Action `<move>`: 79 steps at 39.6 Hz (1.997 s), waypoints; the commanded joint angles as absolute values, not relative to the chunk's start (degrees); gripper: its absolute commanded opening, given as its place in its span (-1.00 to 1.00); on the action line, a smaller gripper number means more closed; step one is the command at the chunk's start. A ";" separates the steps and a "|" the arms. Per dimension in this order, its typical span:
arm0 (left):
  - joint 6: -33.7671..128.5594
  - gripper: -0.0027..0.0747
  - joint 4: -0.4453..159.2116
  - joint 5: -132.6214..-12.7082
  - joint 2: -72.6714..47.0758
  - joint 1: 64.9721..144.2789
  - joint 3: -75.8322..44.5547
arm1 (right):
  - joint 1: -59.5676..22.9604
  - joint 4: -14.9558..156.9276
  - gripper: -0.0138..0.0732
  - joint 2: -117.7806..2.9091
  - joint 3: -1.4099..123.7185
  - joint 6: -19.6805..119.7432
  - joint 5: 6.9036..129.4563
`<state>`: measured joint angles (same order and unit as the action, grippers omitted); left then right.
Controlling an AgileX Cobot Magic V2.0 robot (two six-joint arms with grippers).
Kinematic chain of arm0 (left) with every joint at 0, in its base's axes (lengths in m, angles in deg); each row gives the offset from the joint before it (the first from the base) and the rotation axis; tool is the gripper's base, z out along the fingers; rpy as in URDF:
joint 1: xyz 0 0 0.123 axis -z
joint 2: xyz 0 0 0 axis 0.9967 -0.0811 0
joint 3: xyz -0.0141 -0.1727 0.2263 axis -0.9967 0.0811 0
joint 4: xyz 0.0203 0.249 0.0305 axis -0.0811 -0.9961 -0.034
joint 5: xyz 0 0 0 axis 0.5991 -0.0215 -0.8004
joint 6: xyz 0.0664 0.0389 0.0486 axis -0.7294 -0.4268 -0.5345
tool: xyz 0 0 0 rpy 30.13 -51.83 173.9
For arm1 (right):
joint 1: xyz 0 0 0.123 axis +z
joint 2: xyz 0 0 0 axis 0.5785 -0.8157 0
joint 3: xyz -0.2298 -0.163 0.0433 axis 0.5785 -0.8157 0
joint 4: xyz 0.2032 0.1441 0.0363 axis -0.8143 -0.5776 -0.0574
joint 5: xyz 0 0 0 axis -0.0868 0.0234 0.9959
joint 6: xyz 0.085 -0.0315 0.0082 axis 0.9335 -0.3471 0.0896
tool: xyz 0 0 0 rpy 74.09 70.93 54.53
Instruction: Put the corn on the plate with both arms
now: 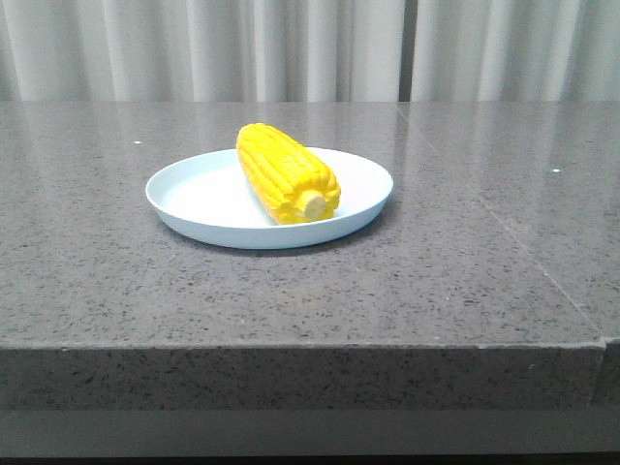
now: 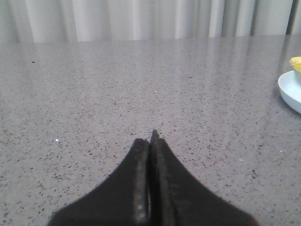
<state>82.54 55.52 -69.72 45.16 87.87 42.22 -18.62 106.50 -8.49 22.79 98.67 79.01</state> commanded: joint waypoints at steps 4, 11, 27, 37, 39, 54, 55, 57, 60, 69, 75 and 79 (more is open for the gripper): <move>82.52 -0.98 55.55 -64.45 46.12 87.80 43.49 | -19.04 107.93 -0.84 -9.18 24.19 98.57 74.48; 82.52 -0.98 55.55 -64.45 46.12 87.80 43.49 | -19.04 107.93 -0.84 -9.18 24.19 98.57 74.48; 82.52 -0.98 55.55 -64.45 46.12 87.80 43.49 | -19.04 107.93 -0.84 -9.18 24.19 98.57 74.48; 82.52 -0.98 55.55 -64.45 46.12 87.80 43.49 | -19.32 107.65 -0.84 -9.05 22.65 98.16 74.15; 82.52 -0.98 55.55 -64.45 46.12 87.80 43.49 | -20.07 106.37 -0.84 -8.82 21.34 96.57 73.62; 82.52 -0.98 55.55 -64.45 46.12 87.80 43.49 | -35.05 81.37 -0.84 1.64 3.82 70.47 59.73; 82.52 -0.98 55.55 -64.45 46.12 87.80 43.49 | -35.60 80.91 -0.84 2.17 3.19 70.47 59.73; 82.52 -0.98 55.55 -64.45 46.12 87.80 43.49 | -36.59 79.64 -0.84 2.63 1.62 70.47 59.42; 82.52 -0.98 55.55 -64.45 46.12 87.80 43.49 | -36.73 78.91 -0.84 2.49 0.40 70.47 59.87; 82.52 -0.98 55.55 -64.45 46.12 87.90 43.49 | -36.73 78.91 -0.84 2.49 0.47 70.47 60.85; 82.52 -0.98 55.55 -64.45 46.12 87.90 43.49 | -36.73 78.91 -0.84 2.49 0.47 70.47 60.85; 82.52 -0.98 55.55 -64.45 46.12 87.90 43.49 | -36.73 78.91 -0.84 2.49 0.47 70.47 60.85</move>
<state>82.54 55.52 -69.72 45.16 87.80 42.22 -36.43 78.98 1.52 -0.89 70.94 65.15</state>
